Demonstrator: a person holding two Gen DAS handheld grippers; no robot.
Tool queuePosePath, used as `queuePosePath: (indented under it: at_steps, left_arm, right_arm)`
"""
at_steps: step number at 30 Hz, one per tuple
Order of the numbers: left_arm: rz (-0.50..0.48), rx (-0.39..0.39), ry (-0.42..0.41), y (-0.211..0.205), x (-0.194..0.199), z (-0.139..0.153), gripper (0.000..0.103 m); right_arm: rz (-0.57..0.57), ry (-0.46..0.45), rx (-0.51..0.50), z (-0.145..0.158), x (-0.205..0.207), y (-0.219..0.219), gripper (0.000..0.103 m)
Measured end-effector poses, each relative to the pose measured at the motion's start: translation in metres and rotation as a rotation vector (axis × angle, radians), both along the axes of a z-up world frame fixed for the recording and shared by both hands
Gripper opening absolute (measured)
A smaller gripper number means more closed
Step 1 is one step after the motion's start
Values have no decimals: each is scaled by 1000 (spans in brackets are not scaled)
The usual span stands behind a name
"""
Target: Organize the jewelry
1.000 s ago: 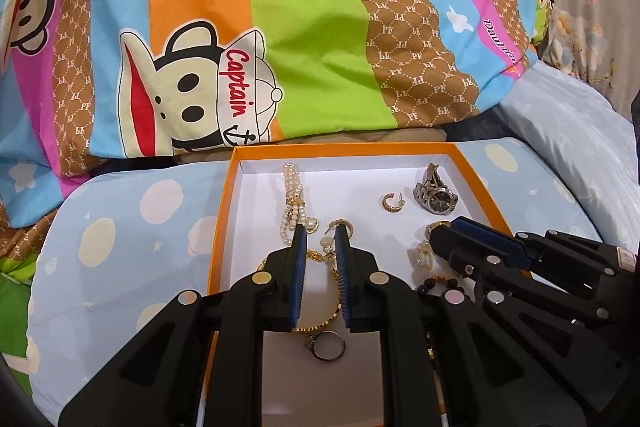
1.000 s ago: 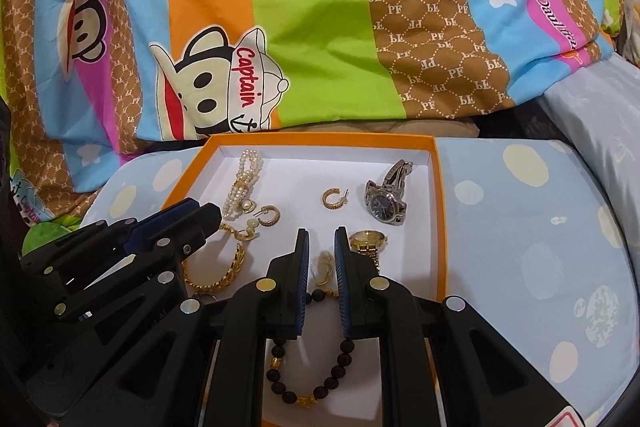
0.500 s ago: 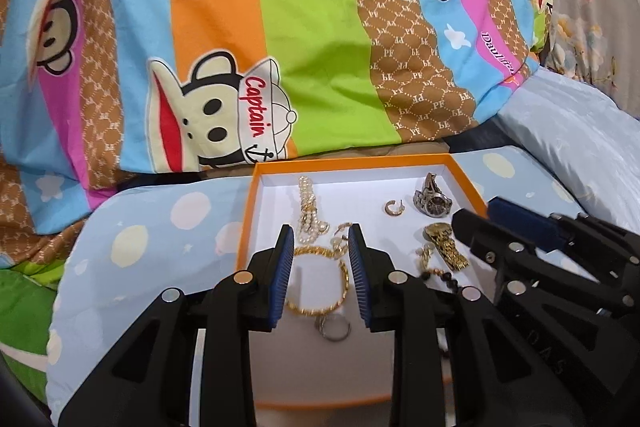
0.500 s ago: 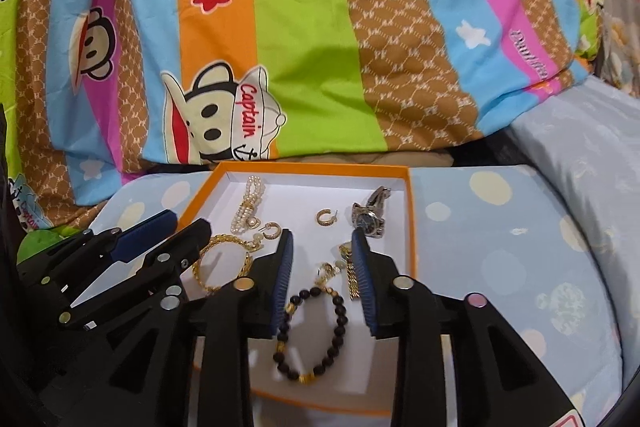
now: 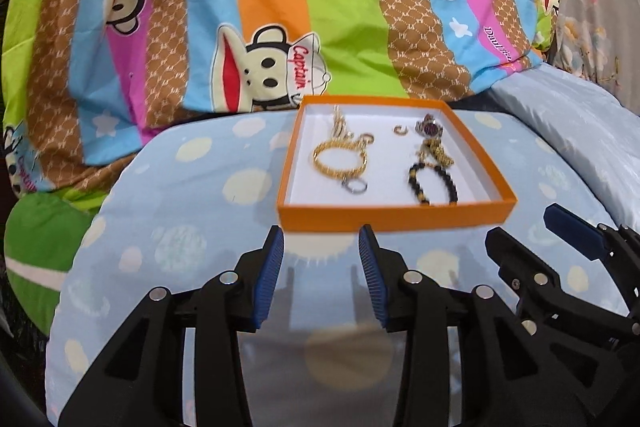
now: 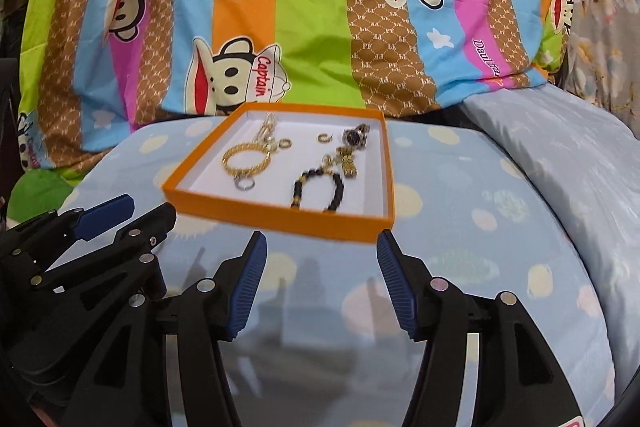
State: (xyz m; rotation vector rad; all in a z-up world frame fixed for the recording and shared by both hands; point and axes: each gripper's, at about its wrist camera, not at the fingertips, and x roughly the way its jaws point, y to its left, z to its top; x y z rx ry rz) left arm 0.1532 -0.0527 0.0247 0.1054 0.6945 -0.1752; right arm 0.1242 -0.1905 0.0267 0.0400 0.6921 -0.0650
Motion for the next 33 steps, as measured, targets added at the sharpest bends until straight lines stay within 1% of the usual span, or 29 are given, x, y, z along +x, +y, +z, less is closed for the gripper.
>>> queuePosePath:
  at_steps: [5, 7, 8, 9, 10, 12, 15, 19, 25, 29, 33]
  left_arm:
    - [32, 29, -7, 6, -26, -12, 38]
    - [37, 29, -1, 8, -32, -14, 38]
    - [48, 21, -1, 11, -34, -13, 43]
    - [56, 14, -4, 13, -35, -13, 50]
    - [63, 3, -8, 16, -36, -12, 56]
    - [71, -13, -14, 19, -37, -11, 56]
    - [59, 7, 1, 15, -35, -14, 56]
    - [55, 2, 16, 14, -33, -16, 56]
    - [60, 27, 18, 11, -33, -18, 57]
    - [71, 44, 13, 10, -33, -17, 62]
    - [85, 44, 16, 12, -32, -18, 66]
  right_arm:
    - [-3, 38, -7, -11, -22, 7, 58]
    - [-5, 44, 5, -14, -30, 7, 59]
    - [-8, 40, 11, -13, -32, 6, 61]
    - [-12, 36, 15, -13, -33, 5, 64]
    - [-20, 30, 28, -13, -35, 1, 66]
    - [-27, 27, 46, -13, -35, -2, 67]
    - [-29, 34, 37, -14, -32, -2, 67]
    - [-25, 39, 42, -15, -30, -3, 67]
    - [-40, 61, 50, -18, -27, -6, 68]
    - [-56, 72, 60, -20, -26, -9, 70]
    - [-67, 72, 53, -19, -26, -10, 73]
